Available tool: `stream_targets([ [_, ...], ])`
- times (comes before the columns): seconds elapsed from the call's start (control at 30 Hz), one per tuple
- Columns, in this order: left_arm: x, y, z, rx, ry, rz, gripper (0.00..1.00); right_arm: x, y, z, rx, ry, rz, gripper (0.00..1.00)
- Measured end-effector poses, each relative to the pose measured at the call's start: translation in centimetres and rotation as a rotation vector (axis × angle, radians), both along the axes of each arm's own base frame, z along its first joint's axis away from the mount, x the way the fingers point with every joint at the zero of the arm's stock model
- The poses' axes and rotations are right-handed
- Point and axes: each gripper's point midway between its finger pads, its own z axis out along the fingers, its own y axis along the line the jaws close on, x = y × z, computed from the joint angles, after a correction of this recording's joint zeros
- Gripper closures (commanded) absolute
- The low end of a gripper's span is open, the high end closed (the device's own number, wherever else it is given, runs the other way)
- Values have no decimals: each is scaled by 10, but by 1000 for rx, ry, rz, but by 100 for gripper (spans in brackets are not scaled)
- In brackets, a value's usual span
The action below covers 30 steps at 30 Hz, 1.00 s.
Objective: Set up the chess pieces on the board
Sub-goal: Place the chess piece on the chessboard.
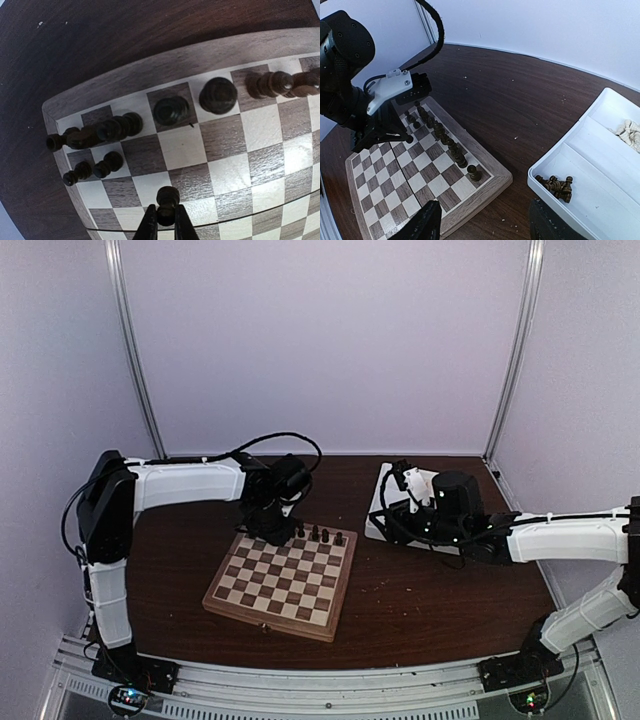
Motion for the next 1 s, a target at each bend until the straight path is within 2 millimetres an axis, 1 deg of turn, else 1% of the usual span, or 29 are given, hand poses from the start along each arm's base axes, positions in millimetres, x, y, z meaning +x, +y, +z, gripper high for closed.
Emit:
stream_targets([
  [0.37,14,12,-12,48,-7,12,91,2,-2,0,-1,0,-6,38],
  [0.63,23,6,-8,39,-28,5,90,2,-2,0,-1,0,-7,38],
  [0.83,26,7,-12,52,-25,2,90,3,-4,0,-2,1,-11,38],
  [1.0,27,7,-16,58,-21,-1,87,4,-5,-1,-4,3,-15,37],
])
